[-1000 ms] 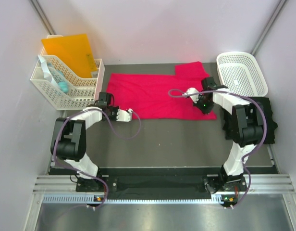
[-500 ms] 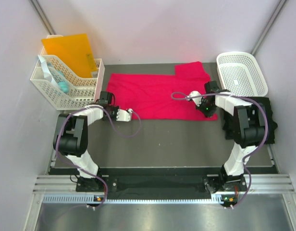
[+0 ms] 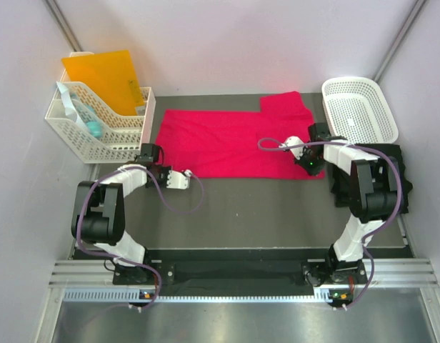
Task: Fold and stack the t-shirts
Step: Fold the tshirt
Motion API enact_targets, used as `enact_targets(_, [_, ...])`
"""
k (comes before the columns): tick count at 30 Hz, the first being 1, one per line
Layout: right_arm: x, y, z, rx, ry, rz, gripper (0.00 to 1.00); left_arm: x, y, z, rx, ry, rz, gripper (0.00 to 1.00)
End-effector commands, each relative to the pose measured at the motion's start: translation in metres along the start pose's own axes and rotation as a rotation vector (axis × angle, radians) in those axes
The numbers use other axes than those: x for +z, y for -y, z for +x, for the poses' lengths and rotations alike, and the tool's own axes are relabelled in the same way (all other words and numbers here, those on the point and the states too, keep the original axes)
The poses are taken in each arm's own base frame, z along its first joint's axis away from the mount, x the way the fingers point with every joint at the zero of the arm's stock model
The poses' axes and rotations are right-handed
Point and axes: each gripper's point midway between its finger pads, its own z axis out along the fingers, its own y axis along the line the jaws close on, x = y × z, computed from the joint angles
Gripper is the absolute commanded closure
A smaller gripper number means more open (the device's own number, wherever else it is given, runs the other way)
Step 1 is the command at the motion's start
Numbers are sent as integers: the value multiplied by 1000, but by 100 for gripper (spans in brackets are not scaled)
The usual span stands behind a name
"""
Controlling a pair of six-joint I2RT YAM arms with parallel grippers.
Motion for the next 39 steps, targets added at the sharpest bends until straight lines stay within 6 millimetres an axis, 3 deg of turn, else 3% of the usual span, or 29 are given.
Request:
enact_targets(1, [-15,9,17,40,-57,31,79,-22,-24,-6,-55,49,-112,100])
enact_targets(3, [-27,10,5,28,-23,38,68,-32,-36,-8,-58,64,-155,100])
enact_targets(4, [-33,12,1,23,-10,44,60,-40,-42,-9,-54,68,-181,95])
enact_targets(7, [-49,9,-12,-21,22,64,49,-54,-47,-15,-25,93,-224,88])
enact_targets(11, [-71,9,-22,-102,55,128,42,-60,-40,-22,31,125,-241,73])
enact_targets(14, [-73,4,-18,-192,32,172,40,-59,-32,-28,68,146,-252,70])
enact_targets(16, [-68,-5,-11,-253,9,169,36,-60,-31,-32,102,162,-281,70])
enact_targets(17, [-70,-5,-11,-271,10,185,35,-55,-21,-33,109,169,-271,70])
enact_targets(22, [-61,-21,-5,-353,2,167,29,-52,-5,-41,173,199,-303,50])
enact_targets(24, [-58,-22,-10,-376,16,183,28,-44,7,-41,191,203,-286,50])
enact_targets(28, [-46,-28,-12,-421,6,195,25,-31,8,-41,196,205,-284,49])
enact_targets(39, [-20,-16,-22,-467,-16,234,28,-17,-11,-32,178,169,-297,49])
